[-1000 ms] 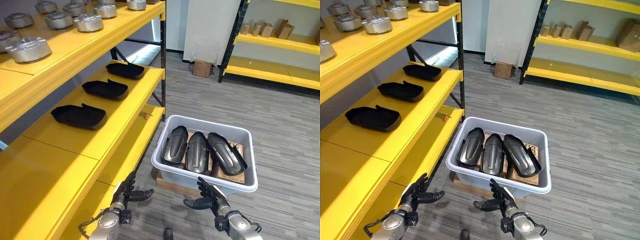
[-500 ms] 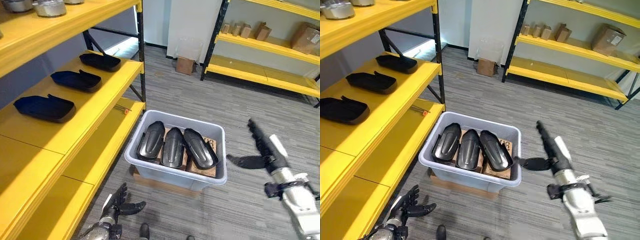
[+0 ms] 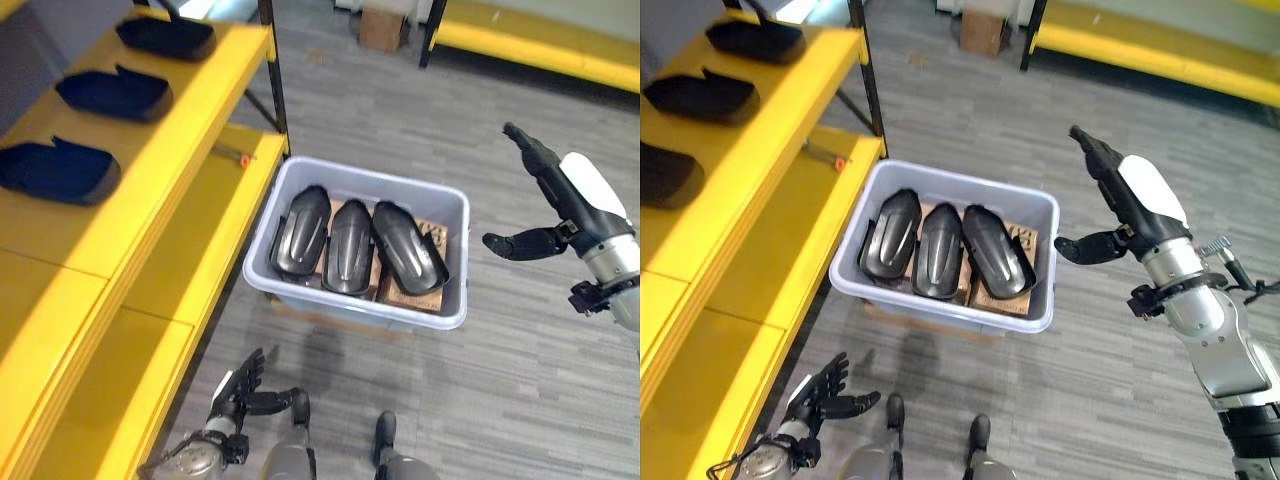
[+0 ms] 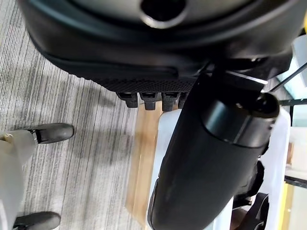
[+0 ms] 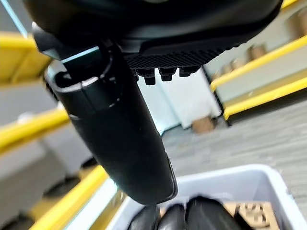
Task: Move parts from the plastic box to the shelf.
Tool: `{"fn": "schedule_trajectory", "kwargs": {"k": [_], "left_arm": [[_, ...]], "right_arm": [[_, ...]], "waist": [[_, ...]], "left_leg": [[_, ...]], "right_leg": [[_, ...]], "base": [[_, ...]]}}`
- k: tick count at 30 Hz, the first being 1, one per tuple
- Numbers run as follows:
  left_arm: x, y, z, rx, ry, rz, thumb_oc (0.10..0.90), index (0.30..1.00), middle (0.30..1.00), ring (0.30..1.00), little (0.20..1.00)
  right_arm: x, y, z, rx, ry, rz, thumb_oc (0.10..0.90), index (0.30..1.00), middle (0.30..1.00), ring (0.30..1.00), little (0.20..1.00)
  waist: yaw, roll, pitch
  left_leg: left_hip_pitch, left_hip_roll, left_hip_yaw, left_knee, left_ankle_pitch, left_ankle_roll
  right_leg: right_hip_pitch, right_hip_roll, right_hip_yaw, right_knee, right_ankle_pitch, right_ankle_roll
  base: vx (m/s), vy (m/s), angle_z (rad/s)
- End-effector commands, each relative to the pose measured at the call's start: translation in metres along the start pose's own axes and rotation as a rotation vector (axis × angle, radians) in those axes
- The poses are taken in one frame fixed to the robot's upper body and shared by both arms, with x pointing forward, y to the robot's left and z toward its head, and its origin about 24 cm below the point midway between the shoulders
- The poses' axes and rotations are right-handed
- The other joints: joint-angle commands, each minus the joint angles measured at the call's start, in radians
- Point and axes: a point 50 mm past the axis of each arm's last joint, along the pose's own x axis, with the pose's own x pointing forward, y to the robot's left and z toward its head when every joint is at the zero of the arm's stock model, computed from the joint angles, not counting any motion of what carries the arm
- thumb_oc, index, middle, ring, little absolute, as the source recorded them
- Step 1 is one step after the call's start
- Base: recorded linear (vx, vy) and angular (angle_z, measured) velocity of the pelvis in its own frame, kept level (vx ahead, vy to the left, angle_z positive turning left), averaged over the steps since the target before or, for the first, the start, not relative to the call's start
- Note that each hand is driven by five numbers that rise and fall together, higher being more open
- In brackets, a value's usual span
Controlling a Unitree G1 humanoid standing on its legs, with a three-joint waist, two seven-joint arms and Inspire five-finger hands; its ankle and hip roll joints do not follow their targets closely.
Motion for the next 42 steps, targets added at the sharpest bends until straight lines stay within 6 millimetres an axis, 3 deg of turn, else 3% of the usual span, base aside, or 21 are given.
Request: {"fn": "schedule_trajectory", "kwargs": {"k": [1, 9, 15, 26, 35, 42], "left_arm": [[0.01, -0.005, 0.048, 0.025, -0.228, -0.055, 0.9, 1.0, 1.0, 1.0, 1.0], [0.016, -0.008, 0.069, 0.043, -0.295, -0.056, 0.9, 1.0, 1.0, 1.0, 1.0], [0.021, -0.01, 0.085, 0.05, -0.351, -0.058, 0.9, 1.0, 1.0, 1.0, 1.0], [0.021, -0.007, 0.093, 0.055, -0.381, -0.031, 0.9, 1.0, 1.0, 1.0, 1.0], [0.019, -0.005, 0.092, 0.054, -0.379, -0.03, 0.9, 1.0, 1.0, 1.0, 1.0], [0.019, -0.006, 0.1, 0.079, -0.401, -0.039, 0.9, 1.0, 1.0, 1.0, 1.0]], "right_arm": [[0.025, -0.05, 0.037, -0.165, -0.179, -0.146, 0.9, 1.0, 1.0, 1.0, 1.0], [0.047, -0.048, 0.054, -0.273, -0.236, -0.079, 0.9, 1.0, 1.0, 1.0, 1.0], [0.055, -0.051, 0.055, -0.328, -0.224, -0.086, 0.9, 1.0, 1.0, 1.0, 1.0], [0.053, -0.053, 0.054, -0.355, -0.21, -0.086, 0.9, 1.0, 1.0, 1.0, 1.0], [0.039, -0.034, 0.039, -0.384, -0.162, 0.024, 0.9, 1.0, 1.0, 1.0, 1.0], [0.042, -0.032, 0.032, -0.464, -0.128, 0.061, 0.9, 1.0, 1.0, 1.0, 1.0]], "waist": [[0.031, -0.006, -0.004], [0.028, -0.002, 0.058], [0.026, -0.004, 0.106], [0.014, -0.019, 0.126], [0.002, -0.03, 0.154], [0.004, -0.033, 0.169]], "left_leg": [[0.049, 0.09, -0.067, 0.039, -0.1, -0.079], [-0.025, 0.09, -0.071, 0.098, -0.108, -0.076], [-0.117, 0.081, -0.084, 0.219, -0.153, -0.065], [-0.165, 0.066, -0.073, 0.277, -0.189, -0.057], [-0.202, 0.061, -0.079, 0.333, -0.219, -0.051], [-0.26, 0.064, -0.094, 0.39, -0.235, -0.049]], "right_leg": [[-0.023, -0.08, -0.007, 0.088, -0.042, 0.061], [-0.103, -0.083, 0.005, 0.149, -0.052, 0.051], [-0.169, -0.09, 0.021, 0.21, -0.057, 0.043], [-0.214, -0.09, 0.046, 0.223, -0.04, 0.048], [-0.232, -0.092, 0.049, 0.243, -0.044, 0.046], [-0.283, -0.085, 0.052, 0.296, -0.062, 0.038]], "base": [[-0.07, -0.014, -0.05], [-0.05, -0.007, -0.02], [-0.09, 0.009, -0.03], [-0.05, 0.032, -0.07], [-0.03, 0.014, -0.04], [0.0, -0.001, 0.01]]}}
